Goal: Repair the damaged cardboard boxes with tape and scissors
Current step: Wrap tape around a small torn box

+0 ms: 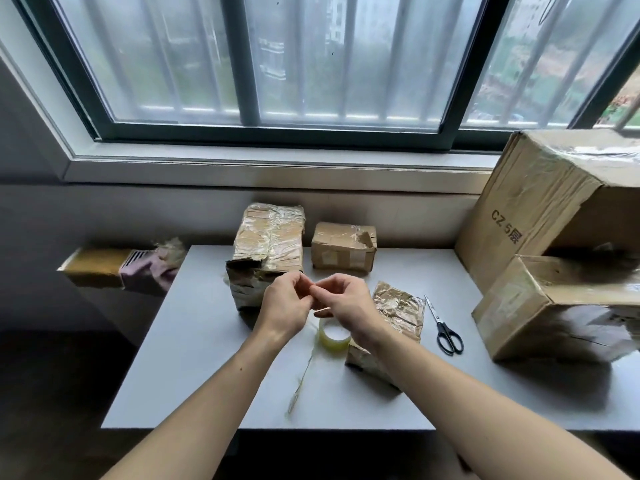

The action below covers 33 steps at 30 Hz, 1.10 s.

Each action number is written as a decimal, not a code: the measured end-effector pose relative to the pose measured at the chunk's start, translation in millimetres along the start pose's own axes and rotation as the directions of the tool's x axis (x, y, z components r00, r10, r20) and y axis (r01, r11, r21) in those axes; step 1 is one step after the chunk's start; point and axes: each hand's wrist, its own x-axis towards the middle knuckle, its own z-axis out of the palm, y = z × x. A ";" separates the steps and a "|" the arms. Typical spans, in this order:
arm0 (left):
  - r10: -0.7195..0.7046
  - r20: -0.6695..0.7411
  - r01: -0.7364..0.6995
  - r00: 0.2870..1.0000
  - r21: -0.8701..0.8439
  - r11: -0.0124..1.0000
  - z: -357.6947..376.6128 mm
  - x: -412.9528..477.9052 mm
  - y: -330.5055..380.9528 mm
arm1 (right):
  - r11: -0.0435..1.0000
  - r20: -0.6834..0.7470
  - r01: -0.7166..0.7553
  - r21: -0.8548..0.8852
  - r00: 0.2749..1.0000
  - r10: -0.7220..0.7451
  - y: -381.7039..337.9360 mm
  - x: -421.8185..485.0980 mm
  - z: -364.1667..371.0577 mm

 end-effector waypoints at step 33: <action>0.428 0.100 -0.436 0.898 0.075 0.897 -20.2 21.5 -5.1 | 0.952 0.329 0.086 -0.294 0.944 0.016 -32.2 13.8 -19.6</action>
